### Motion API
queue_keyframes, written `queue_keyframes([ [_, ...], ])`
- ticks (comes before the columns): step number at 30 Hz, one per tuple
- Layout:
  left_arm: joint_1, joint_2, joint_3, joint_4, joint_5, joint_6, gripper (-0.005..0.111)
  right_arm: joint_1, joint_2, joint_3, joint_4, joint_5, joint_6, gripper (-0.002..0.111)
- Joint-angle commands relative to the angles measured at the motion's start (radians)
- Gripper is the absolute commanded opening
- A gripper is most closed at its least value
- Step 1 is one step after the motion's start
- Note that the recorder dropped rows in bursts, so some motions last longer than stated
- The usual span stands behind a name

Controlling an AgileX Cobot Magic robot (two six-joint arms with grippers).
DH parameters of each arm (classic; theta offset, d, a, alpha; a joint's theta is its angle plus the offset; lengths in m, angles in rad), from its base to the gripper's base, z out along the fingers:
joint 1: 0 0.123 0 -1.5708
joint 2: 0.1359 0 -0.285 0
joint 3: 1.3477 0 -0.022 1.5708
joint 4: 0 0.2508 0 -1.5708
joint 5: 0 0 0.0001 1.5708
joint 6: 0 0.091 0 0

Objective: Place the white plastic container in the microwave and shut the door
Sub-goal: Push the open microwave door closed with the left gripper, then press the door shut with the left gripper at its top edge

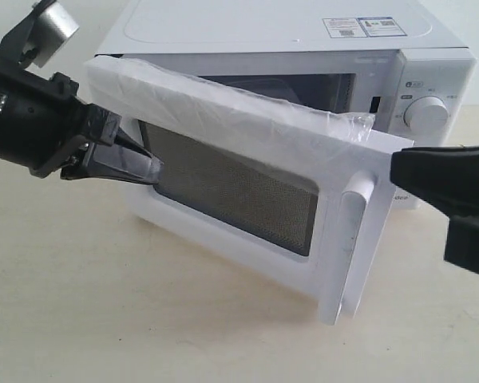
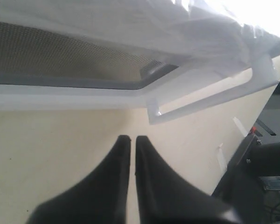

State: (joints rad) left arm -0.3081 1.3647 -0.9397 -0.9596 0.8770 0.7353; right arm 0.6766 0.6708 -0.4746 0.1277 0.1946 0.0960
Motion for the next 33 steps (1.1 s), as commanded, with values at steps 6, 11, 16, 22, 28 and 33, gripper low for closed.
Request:
queue_keyframes([
  [6,-0.008,-0.001,-0.005,0.011,0.012,0.022,0.004,-0.1,-0.009,-0.002,-0.005,0.058,0.01,0.0],
  [11,-0.005,-0.014,-0.005,0.058,0.012,0.022,0.004,-0.1,-0.009,-0.003,-0.005,0.014,0.048,0.0],
  [16,-0.005,-0.004,-0.005,0.02,-0.002,0.065,0.004,-0.1,-0.009,-0.003,-0.005,0.014,0.063,0.0],
  [22,-0.005,0.057,-0.02,-0.089,-0.022,0.163,0.004,-0.1,-0.009,-0.003,-0.005,0.012,0.078,0.0],
  [28,-0.005,0.116,-0.078,-0.198,-0.046,0.234,0.004,-0.1,-0.009,-0.003,-0.005,0.012,0.078,0.0],
  [33,-0.007,0.182,-0.142,-0.21,-0.07,0.241,0.004,-0.1,-0.009,-0.003,-0.005,0.012,0.078,0.0],
])
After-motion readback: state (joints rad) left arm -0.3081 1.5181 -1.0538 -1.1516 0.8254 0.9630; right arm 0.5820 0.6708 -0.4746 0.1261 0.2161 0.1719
